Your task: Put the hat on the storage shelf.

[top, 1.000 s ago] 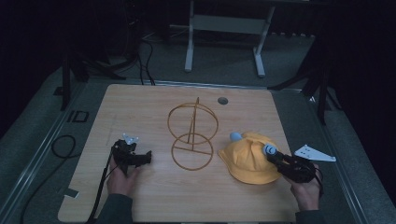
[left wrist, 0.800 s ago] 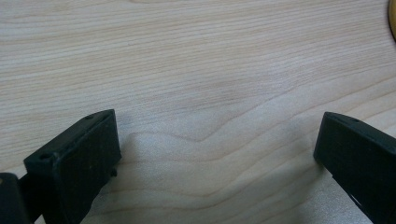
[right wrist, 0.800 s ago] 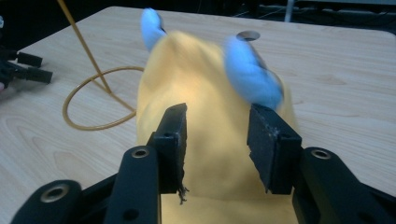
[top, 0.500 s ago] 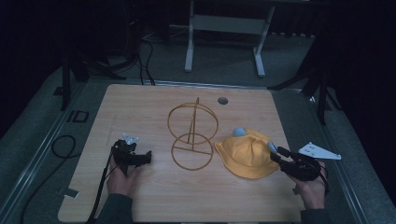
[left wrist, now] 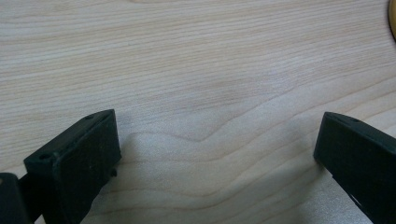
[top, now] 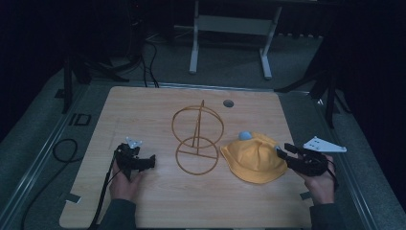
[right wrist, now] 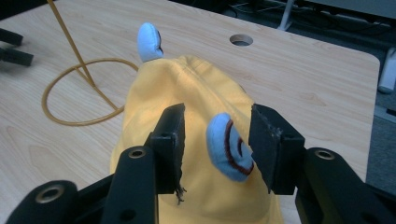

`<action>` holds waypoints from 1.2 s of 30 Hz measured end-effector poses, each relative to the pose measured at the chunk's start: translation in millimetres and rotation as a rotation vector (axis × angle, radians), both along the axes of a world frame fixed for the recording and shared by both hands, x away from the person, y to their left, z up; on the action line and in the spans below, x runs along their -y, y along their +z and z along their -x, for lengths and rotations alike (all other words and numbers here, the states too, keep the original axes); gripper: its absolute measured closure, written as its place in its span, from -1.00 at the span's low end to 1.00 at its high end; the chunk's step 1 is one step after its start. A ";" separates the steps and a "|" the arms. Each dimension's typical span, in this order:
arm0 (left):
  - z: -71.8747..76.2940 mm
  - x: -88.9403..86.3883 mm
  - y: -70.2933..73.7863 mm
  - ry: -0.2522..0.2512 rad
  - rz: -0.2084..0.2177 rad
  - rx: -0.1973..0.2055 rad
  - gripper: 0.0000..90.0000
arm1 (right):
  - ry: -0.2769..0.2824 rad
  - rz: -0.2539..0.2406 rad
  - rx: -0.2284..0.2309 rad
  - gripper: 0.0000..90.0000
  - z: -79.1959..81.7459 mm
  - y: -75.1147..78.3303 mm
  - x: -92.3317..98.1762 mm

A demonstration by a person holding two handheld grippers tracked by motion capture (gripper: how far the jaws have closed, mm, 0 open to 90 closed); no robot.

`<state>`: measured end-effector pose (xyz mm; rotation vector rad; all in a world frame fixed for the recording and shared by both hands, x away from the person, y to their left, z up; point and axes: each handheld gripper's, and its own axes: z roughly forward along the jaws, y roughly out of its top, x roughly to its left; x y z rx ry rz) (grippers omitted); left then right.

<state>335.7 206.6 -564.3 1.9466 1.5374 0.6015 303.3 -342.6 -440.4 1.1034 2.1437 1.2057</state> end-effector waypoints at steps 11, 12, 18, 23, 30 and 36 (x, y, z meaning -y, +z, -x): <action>0.0 0.0 0.0 0.000 0.000 0.000 -0.99 | 0.039 0.050 -0.027 0.25 -14.4 6.3 -8.8; 0.0 0.0 0.0 0.000 0.000 0.000 -0.99 | 0.042 0.053 -0.031 0.25 -15.5 6.5 -9.6; 0.0 0.0 0.0 0.000 0.000 0.000 -0.99 | 0.057 0.068 -0.042 0.26 -21.5 7.8 -13.6; 0.0 0.0 0.0 0.000 0.000 0.000 -0.99 | 0.063 0.082 -0.053 0.28 -26.1 9.8 -15.9; 0.0 0.0 0.0 0.000 0.000 0.000 -0.99 | 0.080 0.110 -0.070 0.28 -33.5 11.9 -20.9; 0.0 0.0 0.0 0.000 0.000 0.000 -0.99 | 0.103 0.128 -0.084 0.28 -38.0 14.3 -25.6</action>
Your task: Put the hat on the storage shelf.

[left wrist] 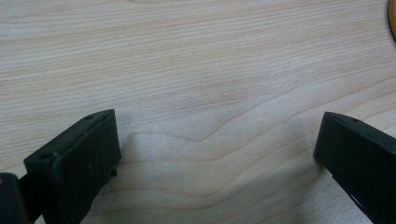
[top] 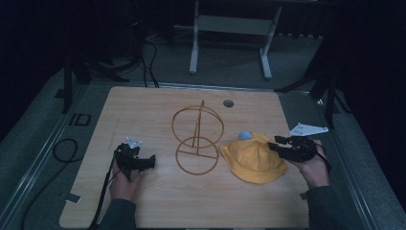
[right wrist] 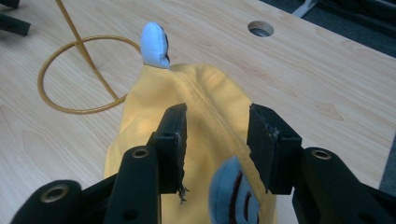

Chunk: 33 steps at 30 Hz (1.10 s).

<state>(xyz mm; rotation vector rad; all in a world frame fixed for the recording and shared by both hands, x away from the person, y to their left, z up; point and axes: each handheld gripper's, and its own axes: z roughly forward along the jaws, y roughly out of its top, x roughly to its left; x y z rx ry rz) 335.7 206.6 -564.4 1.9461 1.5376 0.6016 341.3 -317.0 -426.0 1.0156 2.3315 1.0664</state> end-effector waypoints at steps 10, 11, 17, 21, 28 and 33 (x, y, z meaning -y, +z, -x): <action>0.0 0.0 0.0 0.000 0.000 0.000 -0.99 | 0.050 0.062 -0.024 0.29 -5.7 4.1 -9.5; 0.0 0.0 0.0 0.000 0.000 0.000 -0.99 | 0.052 0.066 -0.026 0.29 -6.4 5.0 -10.4; 0.0 0.0 0.0 0.000 0.000 0.000 -0.99 | 0.061 0.088 -0.032 0.29 -10.2 7.8 -13.7; 0.0 0.0 0.0 0.000 0.000 0.000 -0.99 | 0.081 0.116 -0.047 0.30 -12.5 9.9 -17.5; 0.0 0.0 0.0 0.000 0.001 0.000 -0.99 | 0.109 0.172 -0.078 0.32 -17.3 14.0 -23.0; 0.0 0.2 -0.1 0.002 0.002 0.001 -0.99 | 0.129 0.206 -0.096 0.37 -21.0 16.0 -27.5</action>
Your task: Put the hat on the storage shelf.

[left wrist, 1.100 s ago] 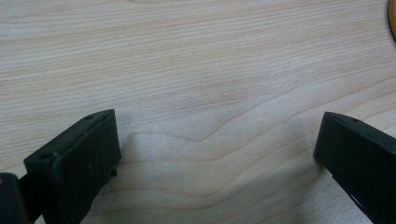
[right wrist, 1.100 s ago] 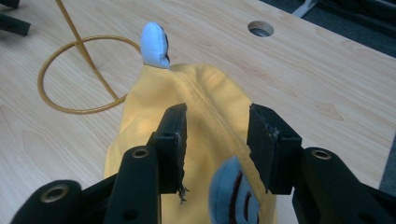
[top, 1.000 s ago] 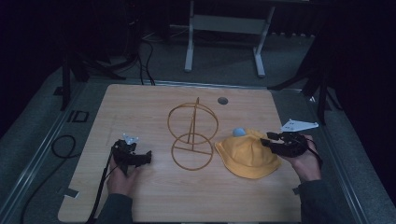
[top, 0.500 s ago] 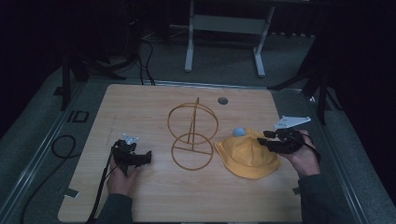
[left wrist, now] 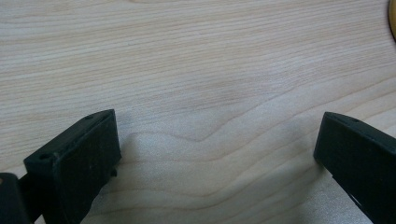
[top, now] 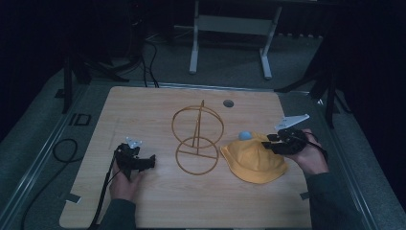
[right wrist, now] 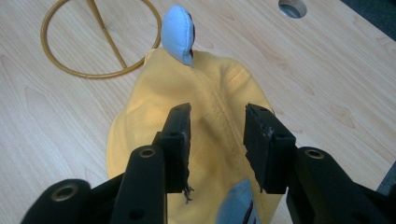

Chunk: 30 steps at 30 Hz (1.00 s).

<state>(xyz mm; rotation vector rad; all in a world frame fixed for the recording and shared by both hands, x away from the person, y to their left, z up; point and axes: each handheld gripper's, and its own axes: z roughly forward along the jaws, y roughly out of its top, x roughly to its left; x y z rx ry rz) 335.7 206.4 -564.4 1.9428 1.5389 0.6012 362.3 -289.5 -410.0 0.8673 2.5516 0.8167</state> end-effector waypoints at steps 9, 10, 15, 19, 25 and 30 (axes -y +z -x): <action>0.0 0.0 0.0 0.000 0.000 0.000 -0.99 | 0.026 0.053 -0.050 0.40 -8.2 0.0 -8.1; 0.0 0.0 0.0 0.000 0.000 0.000 -0.99 | 0.033 0.060 -0.055 0.41 -9.5 -0.1 -8.7; -0.1 -0.1 0.0 -0.001 -0.002 0.001 -0.99 | 0.046 0.093 -0.084 0.41 -14.1 1.6 -12.9; -0.1 -0.1 0.0 -0.001 -0.001 0.001 -0.99 | 0.051 0.130 -0.099 0.40 -17.6 2.1 -16.9; 0.0 -0.1 0.0 -0.001 -0.002 0.001 -0.99 | 0.061 0.207 -0.133 0.38 -25.6 0.0 -24.7; 0.0 -0.1 0.0 -0.001 -0.002 0.001 -0.99 | 0.085 0.262 -0.157 0.40 -32.1 -1.6 -29.9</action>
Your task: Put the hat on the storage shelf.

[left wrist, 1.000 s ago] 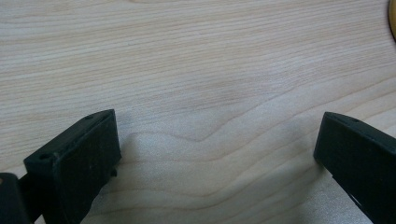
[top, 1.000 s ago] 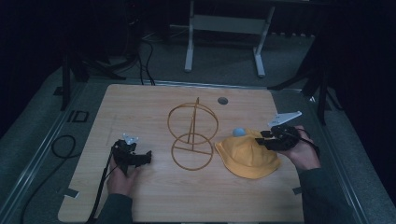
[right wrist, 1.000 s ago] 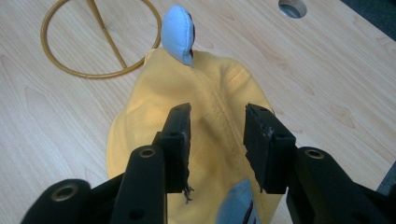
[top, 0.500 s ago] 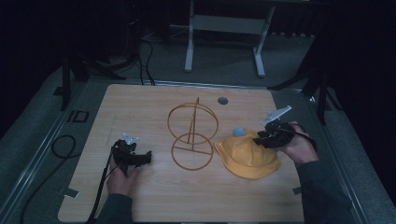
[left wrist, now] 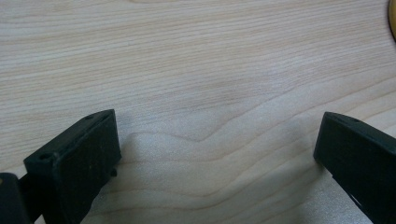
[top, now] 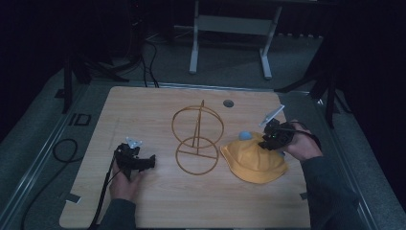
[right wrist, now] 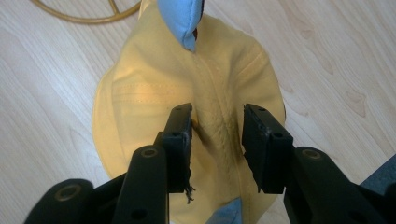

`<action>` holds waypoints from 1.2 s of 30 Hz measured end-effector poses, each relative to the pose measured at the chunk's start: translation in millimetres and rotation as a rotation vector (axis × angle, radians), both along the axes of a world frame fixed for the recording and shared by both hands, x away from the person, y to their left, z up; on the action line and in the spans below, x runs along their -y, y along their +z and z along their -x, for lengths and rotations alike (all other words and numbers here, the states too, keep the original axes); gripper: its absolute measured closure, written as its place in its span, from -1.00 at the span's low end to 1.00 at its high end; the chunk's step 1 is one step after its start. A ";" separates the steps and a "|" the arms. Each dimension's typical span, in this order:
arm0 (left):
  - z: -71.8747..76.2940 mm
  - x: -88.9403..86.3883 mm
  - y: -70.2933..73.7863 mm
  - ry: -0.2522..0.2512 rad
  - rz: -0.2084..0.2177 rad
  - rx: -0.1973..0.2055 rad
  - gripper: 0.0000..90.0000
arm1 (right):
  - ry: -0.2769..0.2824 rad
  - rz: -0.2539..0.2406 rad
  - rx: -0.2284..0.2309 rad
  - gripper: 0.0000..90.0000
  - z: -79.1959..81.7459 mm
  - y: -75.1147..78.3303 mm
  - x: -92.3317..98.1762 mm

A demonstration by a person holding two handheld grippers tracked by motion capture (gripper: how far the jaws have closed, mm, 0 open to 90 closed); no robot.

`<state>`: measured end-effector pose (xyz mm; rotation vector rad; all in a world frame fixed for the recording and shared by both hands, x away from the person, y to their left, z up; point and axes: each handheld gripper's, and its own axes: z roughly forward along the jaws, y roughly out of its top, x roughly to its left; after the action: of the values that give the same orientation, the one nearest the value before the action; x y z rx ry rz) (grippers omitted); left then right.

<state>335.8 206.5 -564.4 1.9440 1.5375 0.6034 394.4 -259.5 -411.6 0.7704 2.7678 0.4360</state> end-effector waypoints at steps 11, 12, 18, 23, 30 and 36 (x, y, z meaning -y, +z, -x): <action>0.0 0.0 0.0 0.000 0.000 0.000 -0.99 | 0.083 0.104 -0.011 0.81 -4.0 -1.5 -10.0; 0.0 0.0 0.0 -0.001 0.000 0.000 -0.99 | 0.091 0.112 -0.009 0.84 -3.6 -1.4 -10.2; 0.0 0.0 0.0 0.000 0.000 0.000 -0.99 | 0.110 0.128 0.008 0.87 -1.9 3.2 -7.3; 0.0 0.0 0.0 0.000 0.000 0.000 -0.99 | 0.114 0.121 0.014 0.87 -0.7 12.6 -3.3; 0.0 0.0 0.0 0.000 0.001 0.000 -0.99 | 0.105 0.107 0.043 0.87 0.1 28.1 2.4; 0.0 -0.1 0.1 -0.002 -0.002 -0.002 -0.99 | 0.092 0.087 0.064 0.87 0.2 41.0 8.0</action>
<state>335.7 206.7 -564.3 1.9471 1.5367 0.6027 394.2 -267.5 -370.6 0.6012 2.7498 0.3485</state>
